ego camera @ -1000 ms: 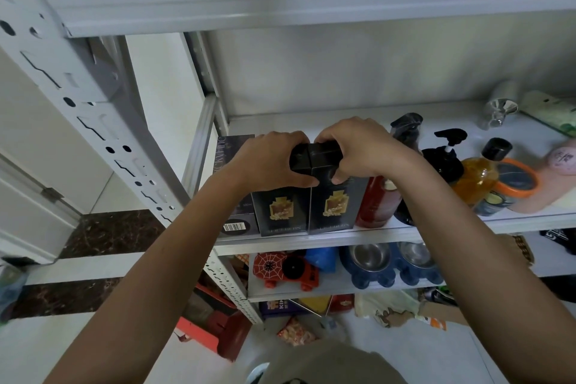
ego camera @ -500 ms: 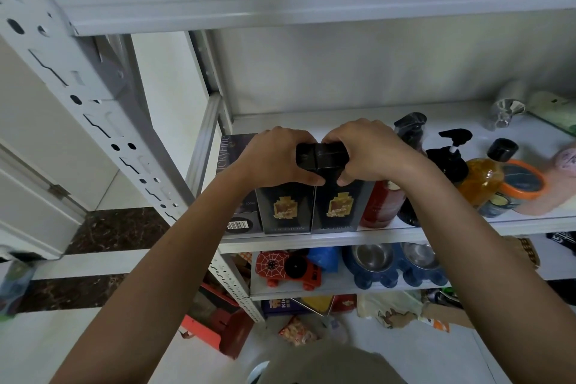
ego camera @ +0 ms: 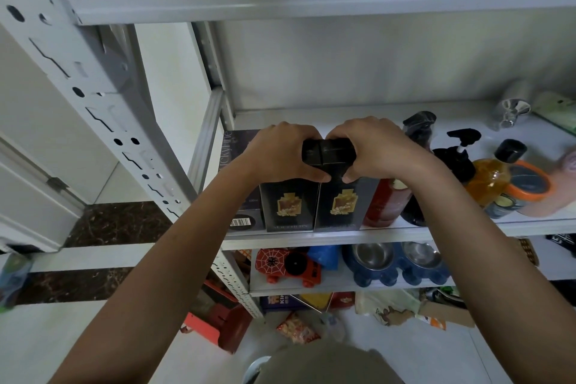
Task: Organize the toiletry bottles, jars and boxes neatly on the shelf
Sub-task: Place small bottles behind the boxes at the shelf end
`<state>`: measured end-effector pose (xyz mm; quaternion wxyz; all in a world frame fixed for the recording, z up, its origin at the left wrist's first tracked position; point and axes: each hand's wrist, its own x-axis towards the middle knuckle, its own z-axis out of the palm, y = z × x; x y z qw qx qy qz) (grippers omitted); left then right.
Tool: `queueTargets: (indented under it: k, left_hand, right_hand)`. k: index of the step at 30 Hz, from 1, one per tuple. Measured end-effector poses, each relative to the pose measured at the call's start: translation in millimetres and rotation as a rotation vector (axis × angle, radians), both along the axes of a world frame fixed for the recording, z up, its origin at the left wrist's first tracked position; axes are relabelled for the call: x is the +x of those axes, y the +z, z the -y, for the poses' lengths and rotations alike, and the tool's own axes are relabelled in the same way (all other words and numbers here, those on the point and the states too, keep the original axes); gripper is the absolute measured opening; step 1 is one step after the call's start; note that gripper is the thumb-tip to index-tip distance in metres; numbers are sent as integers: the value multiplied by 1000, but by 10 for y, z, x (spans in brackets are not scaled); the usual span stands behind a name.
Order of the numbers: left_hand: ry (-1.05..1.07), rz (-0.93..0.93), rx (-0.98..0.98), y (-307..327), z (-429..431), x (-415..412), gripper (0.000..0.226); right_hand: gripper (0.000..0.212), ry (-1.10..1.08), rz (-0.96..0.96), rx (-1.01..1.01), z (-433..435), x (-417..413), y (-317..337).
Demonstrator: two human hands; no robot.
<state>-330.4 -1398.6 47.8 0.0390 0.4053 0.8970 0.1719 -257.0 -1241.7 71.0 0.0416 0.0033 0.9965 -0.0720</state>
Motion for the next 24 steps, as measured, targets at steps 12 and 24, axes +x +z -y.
queueTargets:
  k: [12,24]
  left_hand:
    - [111,-328,469,-438,563,217,57]
    - [296,-476,285,-1707,1077,602,45]
  right_hand:
    - [80,86,307,-230,-157,-108,242]
    - [41,202,283,-190,710,-1297,489]
